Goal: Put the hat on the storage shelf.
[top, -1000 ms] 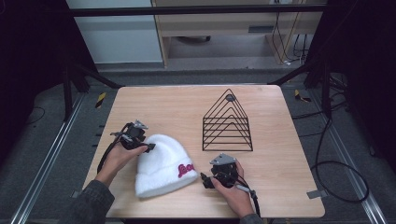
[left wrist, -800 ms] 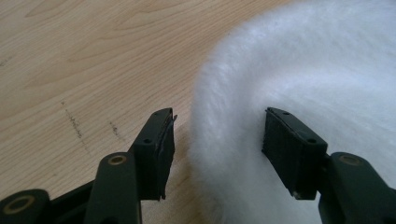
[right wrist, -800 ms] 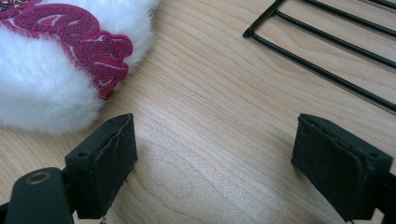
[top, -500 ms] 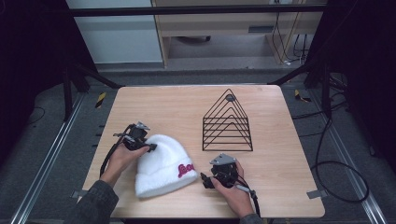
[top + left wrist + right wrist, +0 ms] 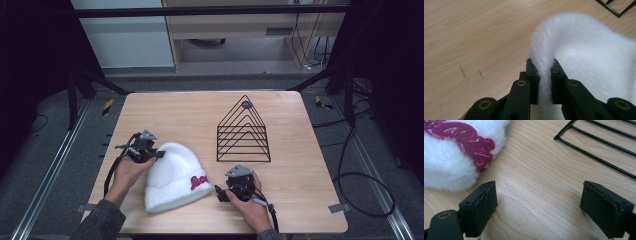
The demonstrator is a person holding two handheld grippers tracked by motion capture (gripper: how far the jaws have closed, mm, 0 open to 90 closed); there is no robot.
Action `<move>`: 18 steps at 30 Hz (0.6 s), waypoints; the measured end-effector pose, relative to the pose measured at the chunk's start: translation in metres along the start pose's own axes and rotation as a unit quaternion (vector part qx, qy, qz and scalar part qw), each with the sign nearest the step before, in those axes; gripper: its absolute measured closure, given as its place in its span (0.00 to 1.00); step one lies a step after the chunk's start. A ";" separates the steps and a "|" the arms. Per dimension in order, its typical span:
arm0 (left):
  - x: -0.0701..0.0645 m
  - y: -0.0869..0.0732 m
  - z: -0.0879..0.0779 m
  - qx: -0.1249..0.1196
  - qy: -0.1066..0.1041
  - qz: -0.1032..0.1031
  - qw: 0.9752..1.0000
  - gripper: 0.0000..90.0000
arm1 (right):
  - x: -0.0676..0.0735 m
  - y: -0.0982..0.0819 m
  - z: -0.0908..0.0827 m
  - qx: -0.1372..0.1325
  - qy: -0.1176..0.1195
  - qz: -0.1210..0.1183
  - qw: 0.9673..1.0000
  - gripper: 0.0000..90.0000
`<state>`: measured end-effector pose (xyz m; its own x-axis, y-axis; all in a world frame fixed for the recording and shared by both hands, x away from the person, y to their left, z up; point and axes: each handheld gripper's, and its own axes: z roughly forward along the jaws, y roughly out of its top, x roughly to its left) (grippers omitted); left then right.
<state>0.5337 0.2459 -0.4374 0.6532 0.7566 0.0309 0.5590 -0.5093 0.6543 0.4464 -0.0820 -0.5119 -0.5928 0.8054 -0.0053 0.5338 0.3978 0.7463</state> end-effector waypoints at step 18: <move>-0.051 0.039 -0.067 -0.102 0.008 0.078 0.992 0.91 | -0.001 -0.001 -0.001 0.000 -0.001 -0.001 1.000 0.15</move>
<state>0.4876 0.2147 -0.3628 0.7148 0.6822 0.1539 0.3364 -0.5284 0.7795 0.4461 -0.0833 -0.5119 -0.5918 0.8061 -0.0079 0.5326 0.3983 0.7468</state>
